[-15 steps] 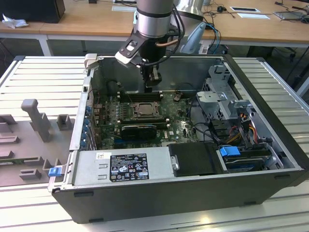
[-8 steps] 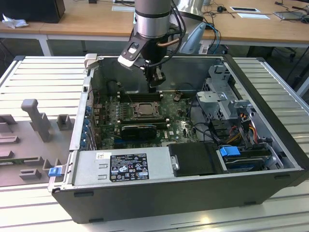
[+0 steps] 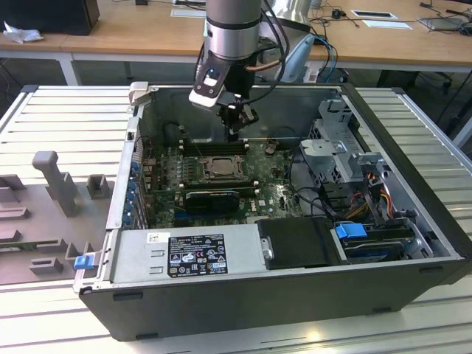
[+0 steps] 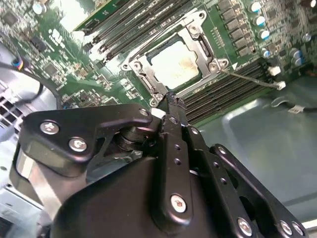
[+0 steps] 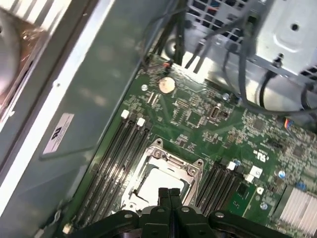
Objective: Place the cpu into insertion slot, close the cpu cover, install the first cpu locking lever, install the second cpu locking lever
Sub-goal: 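Install the first cpu locking lever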
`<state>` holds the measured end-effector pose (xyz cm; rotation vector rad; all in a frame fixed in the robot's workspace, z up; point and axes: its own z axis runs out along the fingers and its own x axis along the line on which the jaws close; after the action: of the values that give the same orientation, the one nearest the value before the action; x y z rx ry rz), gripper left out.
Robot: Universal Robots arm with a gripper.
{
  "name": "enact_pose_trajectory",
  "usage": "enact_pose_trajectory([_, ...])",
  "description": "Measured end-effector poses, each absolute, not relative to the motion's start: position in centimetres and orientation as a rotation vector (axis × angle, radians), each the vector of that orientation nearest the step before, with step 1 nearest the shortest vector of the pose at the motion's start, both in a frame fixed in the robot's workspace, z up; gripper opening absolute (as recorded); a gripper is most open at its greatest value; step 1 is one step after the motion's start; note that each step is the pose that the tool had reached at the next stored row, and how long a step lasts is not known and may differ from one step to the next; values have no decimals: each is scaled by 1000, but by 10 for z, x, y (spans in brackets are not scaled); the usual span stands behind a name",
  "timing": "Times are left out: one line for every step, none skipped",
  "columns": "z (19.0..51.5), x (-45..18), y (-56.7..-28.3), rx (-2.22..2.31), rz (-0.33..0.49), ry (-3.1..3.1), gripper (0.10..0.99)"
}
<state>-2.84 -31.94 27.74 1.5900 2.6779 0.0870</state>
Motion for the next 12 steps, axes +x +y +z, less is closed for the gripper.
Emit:
enact_pose_trajectory([277,-28,-319,1554,88,2700,106])
enact_pose_trajectory([277,-28,-319,1511,88,2725,106])
enact_pose_trajectory([277,-28,-319,1483,89,2741,106])
enact_pose_trajectory([277,-28,-319,1460,89,2754,106])
enact_pose_trajectory([277,-28,-319,1443,89,2764,106])
enact_pose_trajectory([277,-28,-319,1401,90,2786,106])
enact_pose_trajectory([277,-28,-319,1354,91,2810,106])
enact_pose_trajectory([277,-28,-319,1310,91,2831,106])
enact_pose_trajectory([277,-28,-319,1283,92,2844,106])
enact_pose_trajectory([276,-28,-319,1256,92,2857,106])
enact_pose_trajectory([276,-28,-319,1194,93,2884,106])
enact_pose_trajectory([276,-28,-319,1154,93,2901,106])
